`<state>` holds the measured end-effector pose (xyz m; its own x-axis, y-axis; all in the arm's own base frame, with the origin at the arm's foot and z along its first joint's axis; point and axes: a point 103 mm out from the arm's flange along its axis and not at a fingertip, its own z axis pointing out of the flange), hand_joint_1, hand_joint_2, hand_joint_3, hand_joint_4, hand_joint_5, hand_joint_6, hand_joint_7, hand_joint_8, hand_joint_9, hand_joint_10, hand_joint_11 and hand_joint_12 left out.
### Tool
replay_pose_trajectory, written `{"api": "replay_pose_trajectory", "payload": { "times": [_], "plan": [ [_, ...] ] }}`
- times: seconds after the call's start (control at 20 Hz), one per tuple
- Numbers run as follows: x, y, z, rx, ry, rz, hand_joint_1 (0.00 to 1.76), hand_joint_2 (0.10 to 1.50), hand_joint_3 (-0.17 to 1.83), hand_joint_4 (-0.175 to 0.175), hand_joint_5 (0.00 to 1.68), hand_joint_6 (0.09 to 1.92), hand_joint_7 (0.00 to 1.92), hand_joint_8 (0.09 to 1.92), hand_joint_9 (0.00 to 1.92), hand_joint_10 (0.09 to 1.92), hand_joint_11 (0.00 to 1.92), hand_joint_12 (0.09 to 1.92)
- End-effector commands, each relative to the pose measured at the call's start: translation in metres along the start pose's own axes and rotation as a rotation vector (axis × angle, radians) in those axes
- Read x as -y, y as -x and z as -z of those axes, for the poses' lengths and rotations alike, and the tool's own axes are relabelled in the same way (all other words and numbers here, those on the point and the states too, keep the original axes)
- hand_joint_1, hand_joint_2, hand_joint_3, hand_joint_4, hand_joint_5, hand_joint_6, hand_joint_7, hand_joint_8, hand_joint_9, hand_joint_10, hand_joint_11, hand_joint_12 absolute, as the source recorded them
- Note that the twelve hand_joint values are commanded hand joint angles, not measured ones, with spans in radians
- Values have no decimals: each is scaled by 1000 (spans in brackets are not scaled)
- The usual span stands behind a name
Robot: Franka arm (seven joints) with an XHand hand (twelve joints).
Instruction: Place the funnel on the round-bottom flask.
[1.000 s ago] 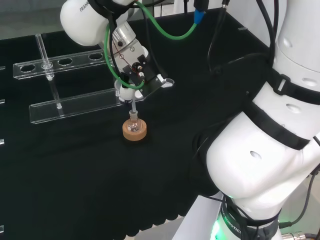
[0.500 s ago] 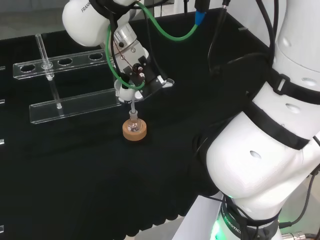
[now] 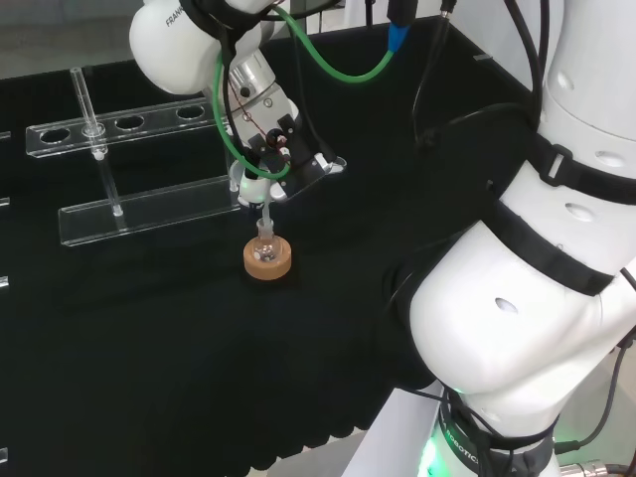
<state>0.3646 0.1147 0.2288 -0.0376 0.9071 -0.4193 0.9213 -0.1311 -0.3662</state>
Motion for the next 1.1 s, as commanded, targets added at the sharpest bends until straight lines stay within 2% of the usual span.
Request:
{"api": "replay_pose_trajectory", "payload": {
  "times": [0.05,0.35,0.8,1.1],
  "plan": [
    [-1,1,-2,-1,6,0,783,814,524,-5,589,623,610,669,922,430,605,1208],
    [-9,-2,-10,2,-10,6,780,815,525,-6,589,626,610,670,921,431,606,1208],
    [-12,-4,-18,-4,6,9,778,817,525,-6,589,630,609,671,919,431,606,1208],
    [-16,-11,-26,-5,-7,20,775,818,525,-5,589,632,606,671,908,428,605,1208]
  ]
}}
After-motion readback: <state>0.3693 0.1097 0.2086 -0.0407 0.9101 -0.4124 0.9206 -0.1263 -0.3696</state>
